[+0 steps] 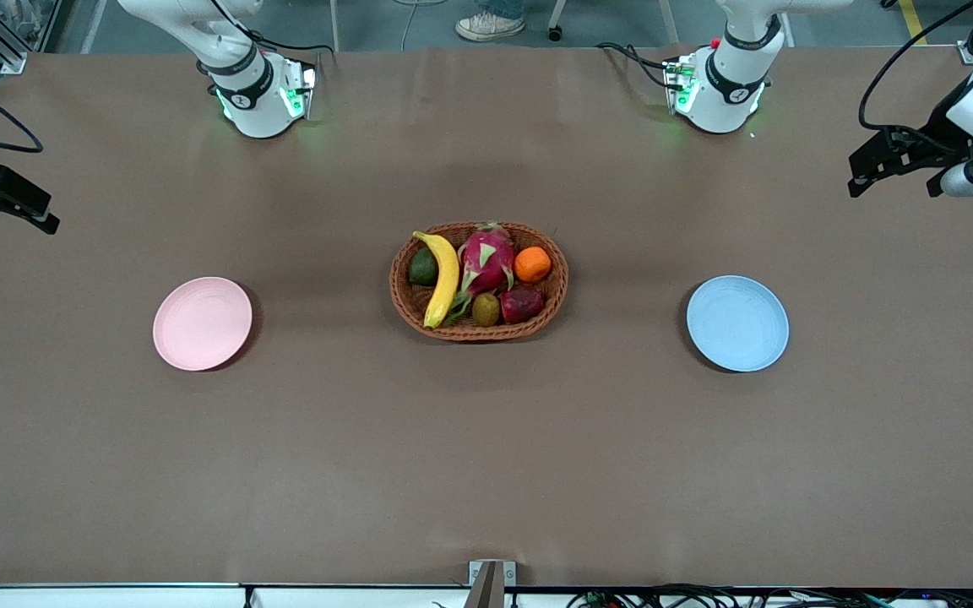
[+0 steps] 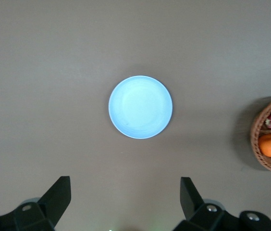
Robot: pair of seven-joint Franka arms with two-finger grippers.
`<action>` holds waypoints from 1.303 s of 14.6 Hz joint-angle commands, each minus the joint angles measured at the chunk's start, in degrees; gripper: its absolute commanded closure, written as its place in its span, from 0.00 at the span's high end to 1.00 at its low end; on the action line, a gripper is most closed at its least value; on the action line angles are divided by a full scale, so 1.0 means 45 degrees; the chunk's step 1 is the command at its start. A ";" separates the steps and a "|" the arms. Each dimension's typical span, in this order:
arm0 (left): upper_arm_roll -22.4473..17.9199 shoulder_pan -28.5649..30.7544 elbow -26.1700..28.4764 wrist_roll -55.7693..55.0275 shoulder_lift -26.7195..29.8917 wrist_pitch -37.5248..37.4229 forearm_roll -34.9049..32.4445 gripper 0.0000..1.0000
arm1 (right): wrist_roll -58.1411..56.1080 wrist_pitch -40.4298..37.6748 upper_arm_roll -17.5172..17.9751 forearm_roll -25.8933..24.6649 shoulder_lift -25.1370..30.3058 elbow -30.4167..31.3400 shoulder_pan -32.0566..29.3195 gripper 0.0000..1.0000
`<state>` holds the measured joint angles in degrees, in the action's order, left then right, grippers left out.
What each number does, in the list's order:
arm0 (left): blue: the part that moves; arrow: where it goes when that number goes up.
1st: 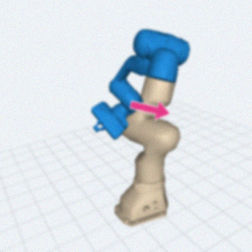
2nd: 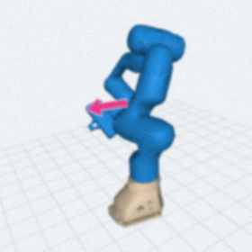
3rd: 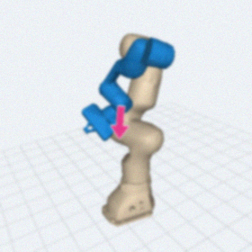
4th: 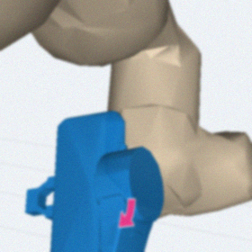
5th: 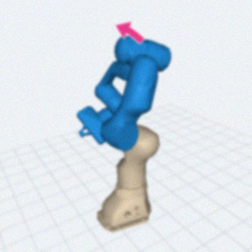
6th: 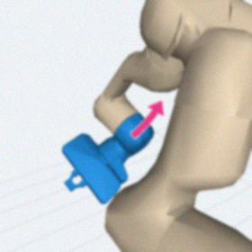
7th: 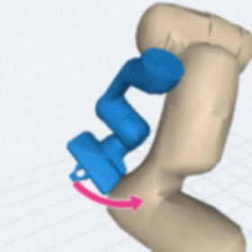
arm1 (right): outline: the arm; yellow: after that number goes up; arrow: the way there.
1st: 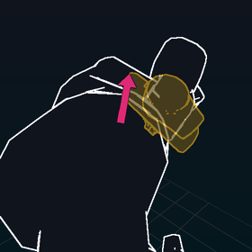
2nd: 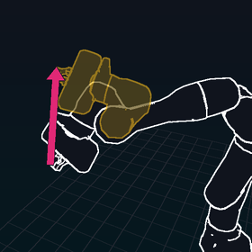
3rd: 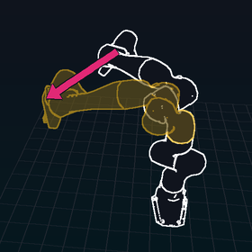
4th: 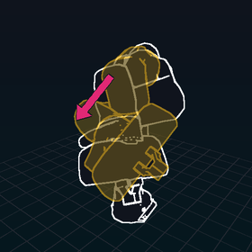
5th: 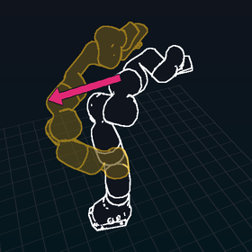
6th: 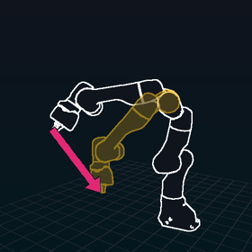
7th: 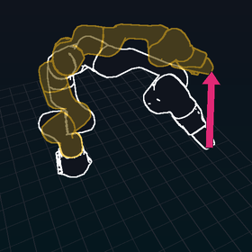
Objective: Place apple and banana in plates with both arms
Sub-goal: 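Move both grippers from the plates toward the fruit basket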
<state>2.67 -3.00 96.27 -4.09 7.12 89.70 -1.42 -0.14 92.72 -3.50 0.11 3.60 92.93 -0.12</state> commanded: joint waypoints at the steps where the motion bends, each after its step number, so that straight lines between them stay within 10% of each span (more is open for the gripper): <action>1: 0.0012 0.0021 -0.0474 0.0265 -0.0175 -0.0168 -0.0485 1.00 | -0.0145 0.0098 -0.0061 -0.0239 0.0352 0.0423 0.0046 1.00; 11: 0.0675 -0.0758 -0.0826 -0.0609 -0.3043 0.1977 0.0373 1.00 | -0.0086 0.0021 0.0037 -0.0219 0.0177 0.1711 0.0822 1.00; 19: 0.1360 -0.3178 -0.0689 -0.4632 -0.5777 0.4262 0.0490 1.00 | 0.0615 0.0973 0.0056 0.1185 -0.2906 0.2240 0.4047 1.00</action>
<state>9.13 -15.27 94.48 -21.83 -15.62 106.89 0.09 1.53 95.22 -2.69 3.39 -6.46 103.29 16.13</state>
